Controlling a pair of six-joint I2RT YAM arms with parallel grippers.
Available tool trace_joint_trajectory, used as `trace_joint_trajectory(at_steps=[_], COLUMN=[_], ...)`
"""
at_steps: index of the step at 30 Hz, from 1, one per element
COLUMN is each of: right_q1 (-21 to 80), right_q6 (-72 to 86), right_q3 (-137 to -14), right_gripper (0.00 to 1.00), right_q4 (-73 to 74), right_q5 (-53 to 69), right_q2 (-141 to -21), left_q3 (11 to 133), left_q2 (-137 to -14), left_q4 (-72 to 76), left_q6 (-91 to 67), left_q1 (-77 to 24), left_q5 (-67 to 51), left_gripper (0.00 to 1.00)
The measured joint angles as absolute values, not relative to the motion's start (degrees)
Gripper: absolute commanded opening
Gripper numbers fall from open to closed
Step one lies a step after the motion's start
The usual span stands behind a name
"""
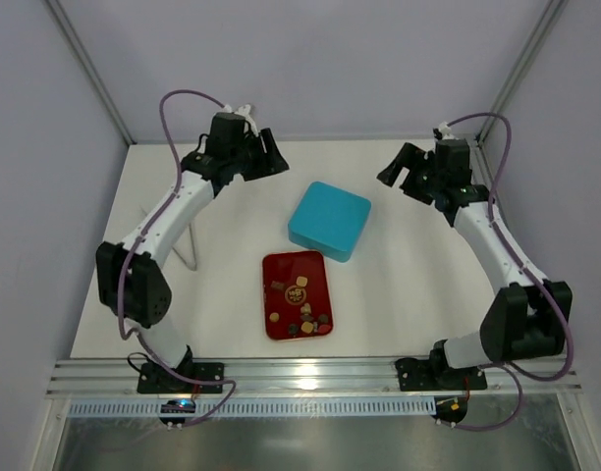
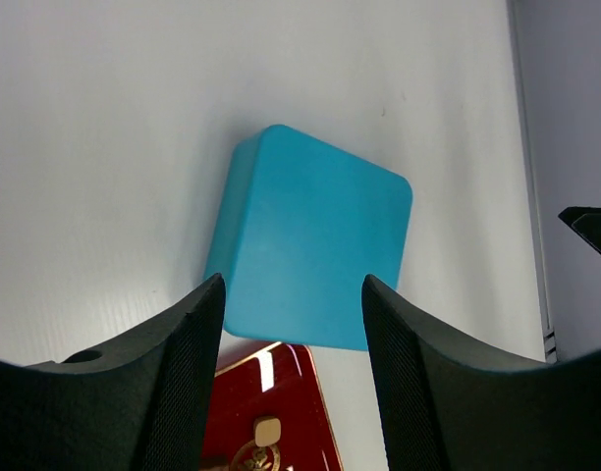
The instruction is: Pack the chocolate
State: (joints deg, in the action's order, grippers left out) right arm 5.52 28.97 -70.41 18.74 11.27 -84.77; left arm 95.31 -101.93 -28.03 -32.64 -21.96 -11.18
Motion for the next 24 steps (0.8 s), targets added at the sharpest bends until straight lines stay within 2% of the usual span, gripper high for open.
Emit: trace_joint_trajectory(at_steps=[9, 13, 18, 24], right_q1=[5.52, 5.52, 5.52, 5.52], right_q6=[27.38, 26.26, 25.26, 24.16], right_q3=[-54.37, -49.95, -48.49, -47.7], right_gripper=[0.96, 0.98, 0.97, 0.98], right_q4=[18.55, 20.32, 24.12, 25.82], right_q5=[9.72, 8.62, 7.97, 7.33], right_q2=[-53.71, -44.29, -39.79, -38.74], left_q3=[72.42, 65.65, 62.98, 61.87], left_q2=[-75.77, -65.63, -56.64, -53.17], left_q4=[-28.82, -31.81, -34.35, -35.68], left_q6=[-31.27, -30.37, -29.19, -28.99], left_q1=[-23.94, -23.94, -23.94, -23.94], left_q5=[-11.07, -10.41, -9.43, -8.82], left_gripper=[0.59, 0.6, 0.61, 0.61])
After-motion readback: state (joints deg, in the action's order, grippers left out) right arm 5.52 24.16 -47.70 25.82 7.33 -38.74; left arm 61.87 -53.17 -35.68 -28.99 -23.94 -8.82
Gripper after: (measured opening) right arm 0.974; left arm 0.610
